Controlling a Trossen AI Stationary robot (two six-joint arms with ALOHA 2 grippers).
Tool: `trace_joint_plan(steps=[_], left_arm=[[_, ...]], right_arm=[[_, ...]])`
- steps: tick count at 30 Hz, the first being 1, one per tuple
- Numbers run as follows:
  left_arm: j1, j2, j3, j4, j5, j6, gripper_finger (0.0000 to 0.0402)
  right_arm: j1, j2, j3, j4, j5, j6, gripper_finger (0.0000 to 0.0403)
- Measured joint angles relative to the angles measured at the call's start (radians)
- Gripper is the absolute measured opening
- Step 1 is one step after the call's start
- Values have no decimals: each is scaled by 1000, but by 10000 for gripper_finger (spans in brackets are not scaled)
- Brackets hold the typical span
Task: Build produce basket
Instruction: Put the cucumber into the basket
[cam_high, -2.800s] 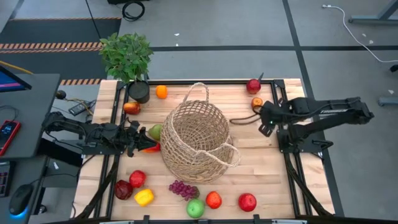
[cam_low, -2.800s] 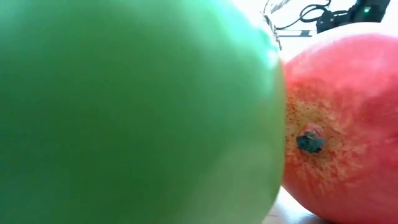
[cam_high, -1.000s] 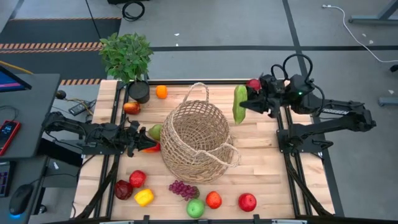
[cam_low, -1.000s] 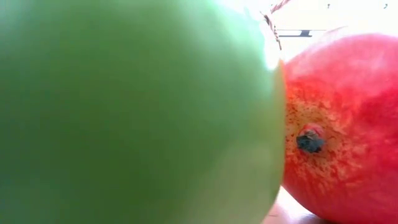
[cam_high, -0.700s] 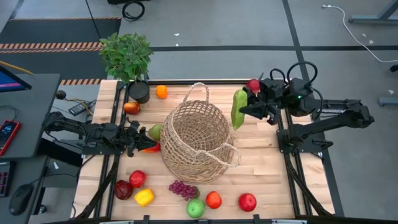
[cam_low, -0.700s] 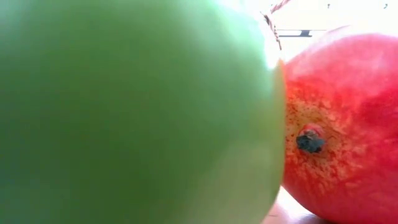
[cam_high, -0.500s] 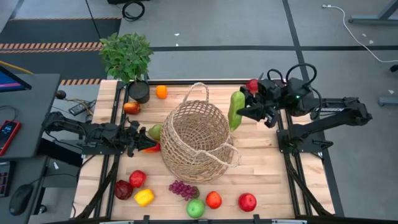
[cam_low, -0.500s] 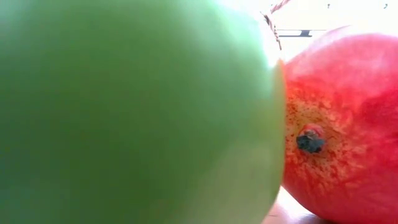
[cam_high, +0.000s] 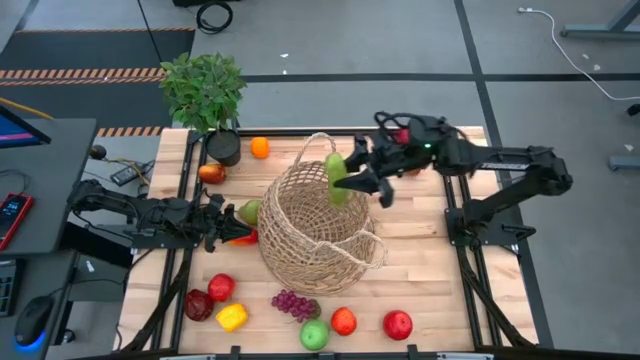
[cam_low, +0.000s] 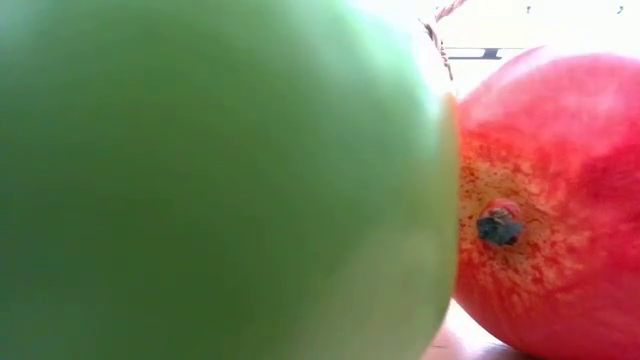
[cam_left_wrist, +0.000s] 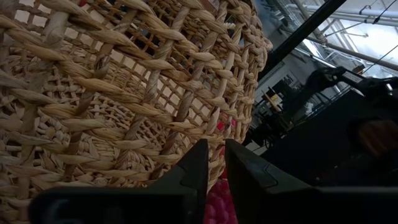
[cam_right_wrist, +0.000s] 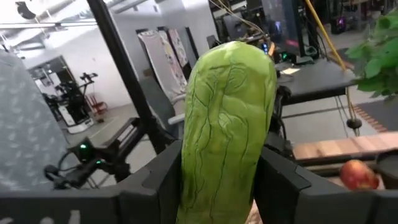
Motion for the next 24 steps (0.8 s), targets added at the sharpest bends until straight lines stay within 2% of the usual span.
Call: trace_joint_plan(steps=[7,12,17,21,24], left_arm=[[0,0,0,0,0,0,58],[0,0,0,0,0,0,60],[0,0,0,0,0,0,63],[0,0,0,0,0,0,59],[0,0,0,0,0,0,58]], right_arm=[[-19,93,45,68,6,22,170],[-5,148,94,38,119,15,170],[27,194,180,-119,229,17,170],[39,226,259,-295,297,-50,170],[34,250,309,-392,310,-60,170]])
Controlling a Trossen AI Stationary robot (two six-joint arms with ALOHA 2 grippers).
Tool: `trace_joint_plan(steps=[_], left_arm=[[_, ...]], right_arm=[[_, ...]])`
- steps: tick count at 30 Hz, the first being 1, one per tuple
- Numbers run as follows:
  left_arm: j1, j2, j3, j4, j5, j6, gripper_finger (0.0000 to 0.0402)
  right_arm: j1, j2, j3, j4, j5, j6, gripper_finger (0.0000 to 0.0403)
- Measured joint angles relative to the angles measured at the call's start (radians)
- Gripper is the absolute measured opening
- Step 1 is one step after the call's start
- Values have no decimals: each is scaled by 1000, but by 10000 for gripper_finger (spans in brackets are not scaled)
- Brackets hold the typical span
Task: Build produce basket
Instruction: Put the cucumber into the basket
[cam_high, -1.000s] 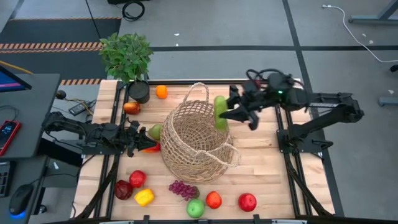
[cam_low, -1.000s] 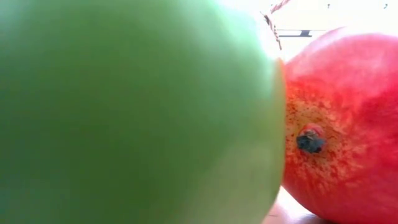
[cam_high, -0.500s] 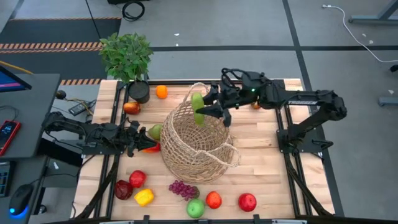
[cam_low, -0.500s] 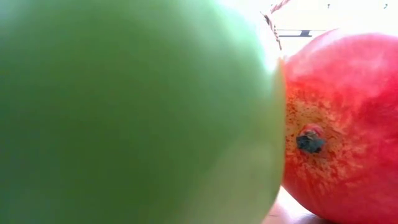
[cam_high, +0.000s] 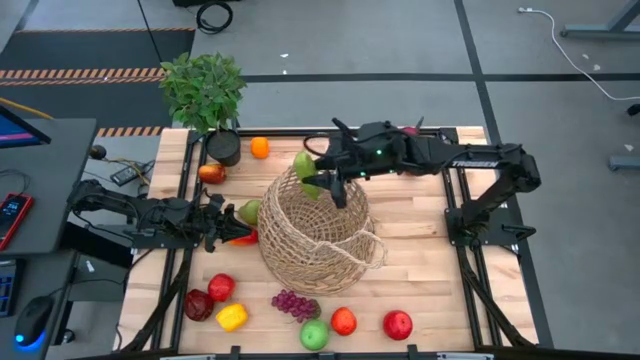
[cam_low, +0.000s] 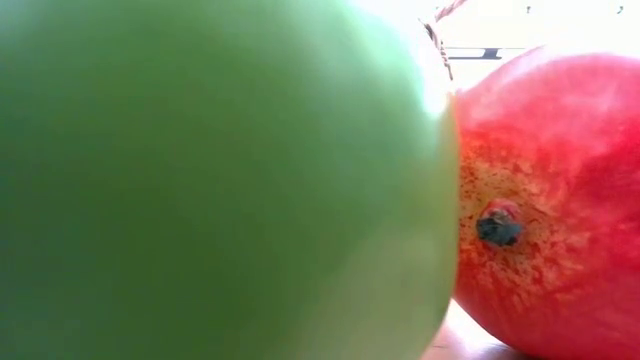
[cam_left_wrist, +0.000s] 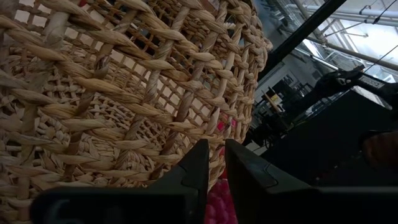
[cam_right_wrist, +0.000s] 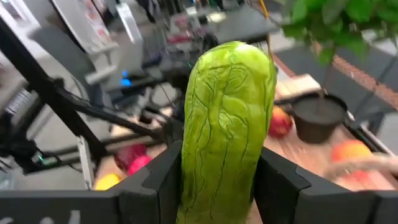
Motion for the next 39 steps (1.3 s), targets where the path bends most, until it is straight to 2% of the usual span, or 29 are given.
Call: trace_joint_plan(steps=[9,17,23,27,31,36,39], left_arm=[[0,0,0,0,0,-1,61],[0,0,0,0,0,-1,61],[0,0,0,0,0,0,61],[0,0,0,0,0,0,57],[0,0,0,0,0,-1,56],[0,0,0,0,0,0,61],[0,0,0,0,0,-1,60]], right_arm=[[-6,6,27,-14,-7,-49,170],[-6,7,27,-7,-2,-396,170],[15,8,27,-6,5,-726,170],[51,8,27,17,94,-910,170],[80,8,26,63,205,-1007,170],[101,8,26,111,276,-1068,170],[99,8,26,112,279,-981,170]])
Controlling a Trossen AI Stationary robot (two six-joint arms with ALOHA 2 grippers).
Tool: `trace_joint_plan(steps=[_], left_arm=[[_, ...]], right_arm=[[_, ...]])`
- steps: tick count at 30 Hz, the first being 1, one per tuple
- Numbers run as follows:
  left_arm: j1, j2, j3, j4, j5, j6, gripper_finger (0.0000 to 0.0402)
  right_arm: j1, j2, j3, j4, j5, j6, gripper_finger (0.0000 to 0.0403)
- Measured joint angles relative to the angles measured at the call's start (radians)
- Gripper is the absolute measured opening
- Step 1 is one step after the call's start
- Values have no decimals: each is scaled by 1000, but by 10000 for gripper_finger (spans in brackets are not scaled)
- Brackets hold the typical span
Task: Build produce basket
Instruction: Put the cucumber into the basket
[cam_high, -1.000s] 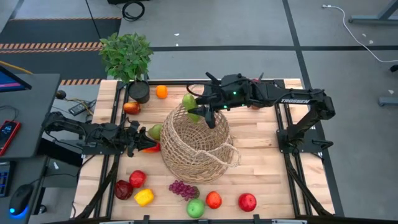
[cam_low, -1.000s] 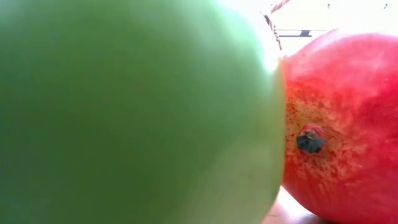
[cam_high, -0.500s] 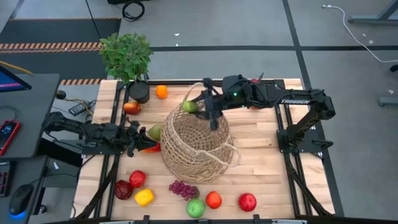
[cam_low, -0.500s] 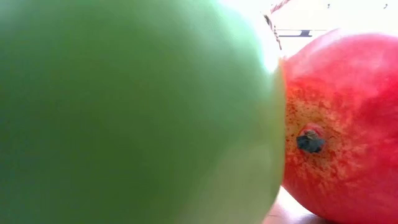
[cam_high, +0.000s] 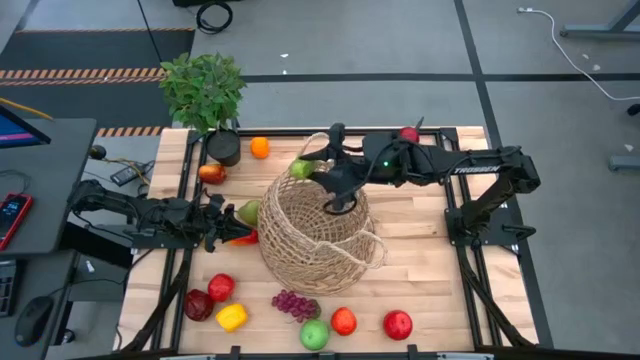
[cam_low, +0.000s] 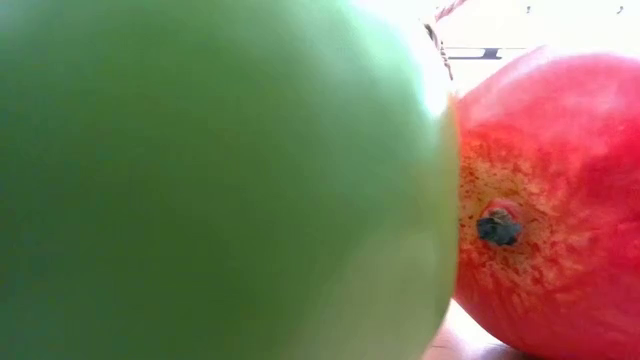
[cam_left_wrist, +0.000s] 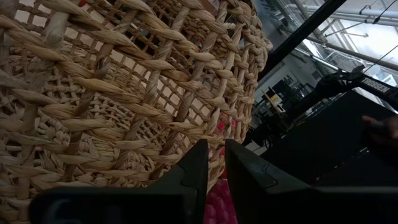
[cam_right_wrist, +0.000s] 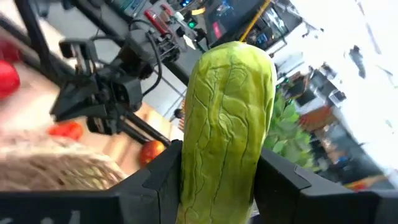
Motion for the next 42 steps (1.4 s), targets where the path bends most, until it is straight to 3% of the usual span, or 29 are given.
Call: trace_joint_plan(steps=[6,13,26,31,37,42], left_arm=[[0,0,0,0,0,1,56],[0,0,0,0,0,1,63],[0,0,0,0,0,0,61],[0,0,0,0,0,1,63],[0,0,0,0,0,0,58],[0,0,0,0,0,1,63]], right_arm=[[-43,0,0,-24,2,544,170],[-102,0,0,-188,-6,1067,170],[-171,0,-1,-274,-302,1686,170],[-195,0,-1,-261,-393,1834,170],[-197,0,-1,-177,-426,1874,170],[-204,0,-1,7,-602,1829,170]])
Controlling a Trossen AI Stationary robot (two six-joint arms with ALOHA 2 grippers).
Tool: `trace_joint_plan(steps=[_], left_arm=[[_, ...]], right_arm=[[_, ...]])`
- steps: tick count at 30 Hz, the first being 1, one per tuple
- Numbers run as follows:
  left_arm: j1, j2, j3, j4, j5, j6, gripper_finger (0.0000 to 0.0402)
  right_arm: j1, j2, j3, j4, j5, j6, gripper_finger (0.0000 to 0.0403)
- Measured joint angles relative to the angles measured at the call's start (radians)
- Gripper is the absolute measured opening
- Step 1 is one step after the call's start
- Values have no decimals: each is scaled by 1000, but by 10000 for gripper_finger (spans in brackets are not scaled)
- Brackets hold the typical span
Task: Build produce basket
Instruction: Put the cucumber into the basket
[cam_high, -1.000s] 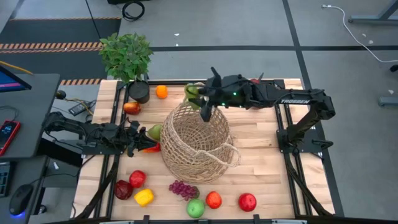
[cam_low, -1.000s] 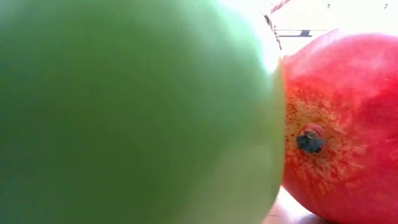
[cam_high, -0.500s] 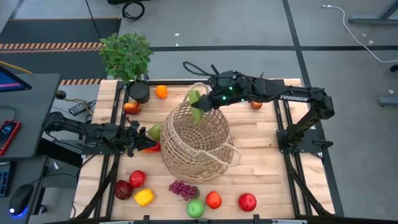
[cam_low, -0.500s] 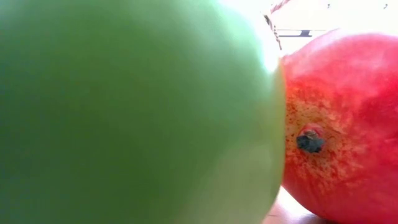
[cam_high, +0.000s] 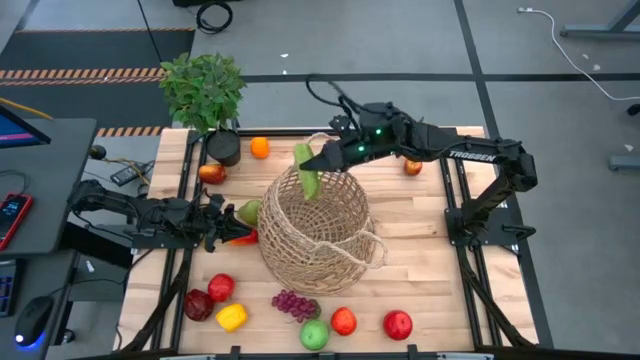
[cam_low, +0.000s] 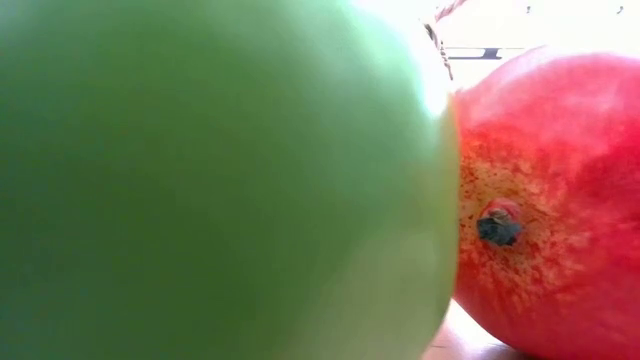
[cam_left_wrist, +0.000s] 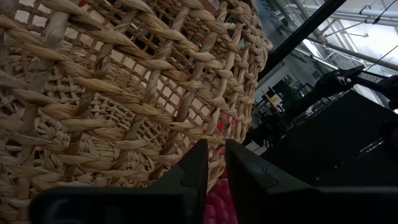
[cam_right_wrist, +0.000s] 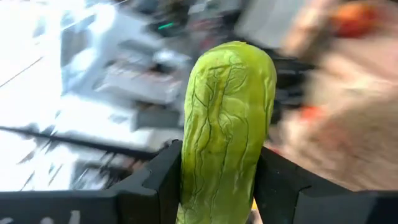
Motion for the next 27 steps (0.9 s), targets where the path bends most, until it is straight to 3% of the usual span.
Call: trace_joint_plan(steps=[5,10,19,27], left_arm=[[0,0,0,0,0,0,60],[0,0,0,0,0,-1,56],[0,0,0,0,0,0,61],[0,0,0,0,0,0,56]], right_arm=[[-21,0,0,205,-240,-130,170],[-52,0,0,245,-414,-279,170],[-93,-1,0,224,-431,-322,170],[-78,-2,0,96,-433,-802,170]])
